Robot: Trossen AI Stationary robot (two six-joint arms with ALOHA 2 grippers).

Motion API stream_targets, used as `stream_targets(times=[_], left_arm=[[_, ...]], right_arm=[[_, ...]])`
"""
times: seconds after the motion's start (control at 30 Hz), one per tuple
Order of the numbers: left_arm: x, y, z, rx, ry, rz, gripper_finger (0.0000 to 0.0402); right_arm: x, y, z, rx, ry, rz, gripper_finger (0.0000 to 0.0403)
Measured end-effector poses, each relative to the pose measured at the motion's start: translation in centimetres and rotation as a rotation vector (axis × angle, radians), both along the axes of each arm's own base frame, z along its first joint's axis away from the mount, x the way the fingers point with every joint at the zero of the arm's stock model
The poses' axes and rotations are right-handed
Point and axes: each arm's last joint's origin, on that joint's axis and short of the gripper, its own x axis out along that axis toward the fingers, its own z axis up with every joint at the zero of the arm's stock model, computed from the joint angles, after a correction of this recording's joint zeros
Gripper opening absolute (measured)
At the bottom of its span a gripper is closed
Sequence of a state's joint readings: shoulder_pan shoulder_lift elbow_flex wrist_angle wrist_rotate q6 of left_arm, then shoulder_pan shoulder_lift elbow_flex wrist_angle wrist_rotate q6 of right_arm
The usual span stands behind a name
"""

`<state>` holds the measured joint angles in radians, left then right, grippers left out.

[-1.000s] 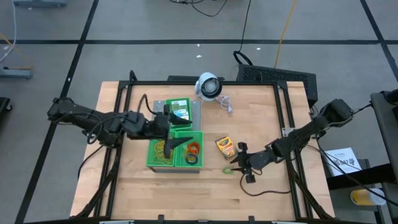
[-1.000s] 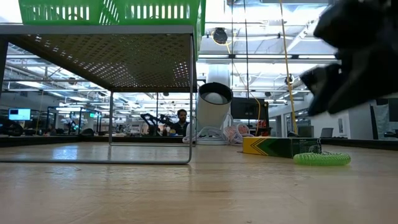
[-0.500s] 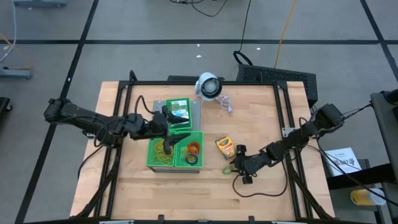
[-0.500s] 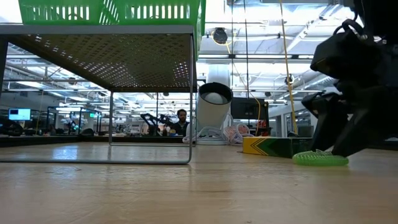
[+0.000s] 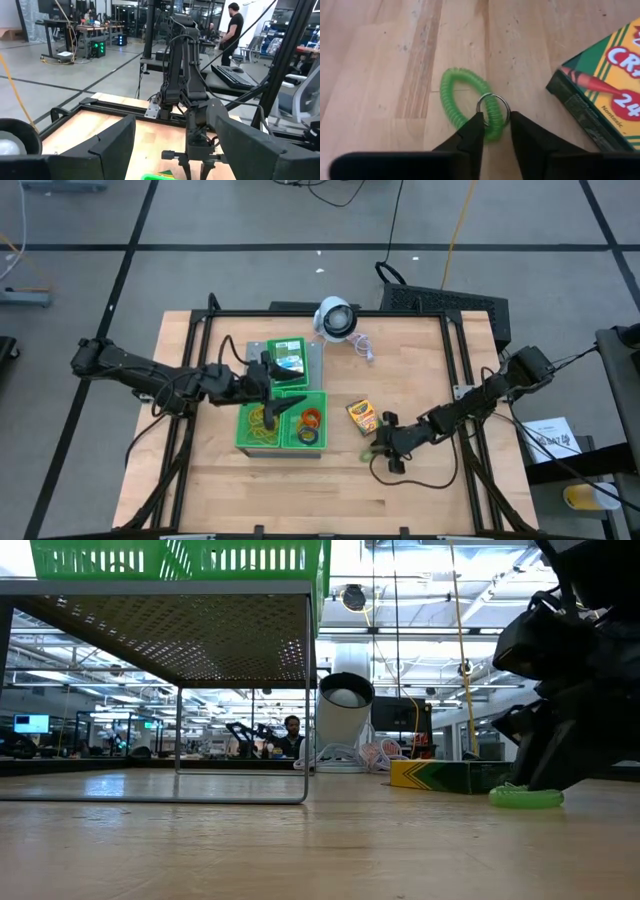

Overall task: Pick & Place Office Desk Supplies
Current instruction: Put the green spring keychain into the bottom right basket on the shelf

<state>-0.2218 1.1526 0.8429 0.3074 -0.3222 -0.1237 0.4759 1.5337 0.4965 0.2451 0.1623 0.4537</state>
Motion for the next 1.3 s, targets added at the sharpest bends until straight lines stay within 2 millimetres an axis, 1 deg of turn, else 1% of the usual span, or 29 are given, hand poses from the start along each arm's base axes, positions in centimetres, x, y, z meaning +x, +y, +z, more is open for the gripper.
stream_targets(times=[0.23,0.4,0.53,0.6,0.7,0.83,0.93,1.07,1.2,1.3], left_arm=[[0.0,0.0,-0.2,0.015,0.022,-0.002,0.0285],[0.0,0.0,-0.2,0.015,0.022,-0.002,0.0285],[0.0,0.0,-0.2,0.015,0.021,-0.002,0.0285],[0.0,0.0,-0.2,0.017,0.021,-0.002,0.0285],[0.0,0.0,-0.2,0.017,0.021,-0.002,0.0285],[0.0,0.0,-0.2,0.017,0.021,-0.002,0.0285],[0.0,0.0,-0.1,0.02,0.015,-0.002,0.0285],[0.3,-0.1,-0.2,0.012,0.004,-0.002,0.0285],[1.0,-0.3,-0.4,0.011,-0.027,-0.02,0.0285],[1.8,-0.5,-1.0,0.037,-0.031,-0.036,0.0285]], right_arm=[[0.0,-0.2,-0.1,-0.028,0.002,0.021,0.0015],[0.0,-0.1,0.0,-0.029,-0.012,0.037,0.001],[-0.2,-0.1,1.1,-0.01,-0.042,0.077,0.0004],[-0.4,-0.1,2.2,-0.001,-0.088,0.09,0.0004],[-0.5,-0.3,4.4,0.015,-0.203,0.106,0.0004],[-1.1,-0.6,7.2,-0.013,-0.358,0.13,0.0004],[-1.4,-1.1,9.2,-0.096,-0.496,0.12,0.0004],[-1.5,-1.8,11.6,-0.254,-0.699,0.105,0.0004],[-1.0,-2.6,13.0,-0.379,-0.834,0.1,0.0004],[-0.6,-3.4,13.8,-0.431,-0.905,0.073,0.0004]])
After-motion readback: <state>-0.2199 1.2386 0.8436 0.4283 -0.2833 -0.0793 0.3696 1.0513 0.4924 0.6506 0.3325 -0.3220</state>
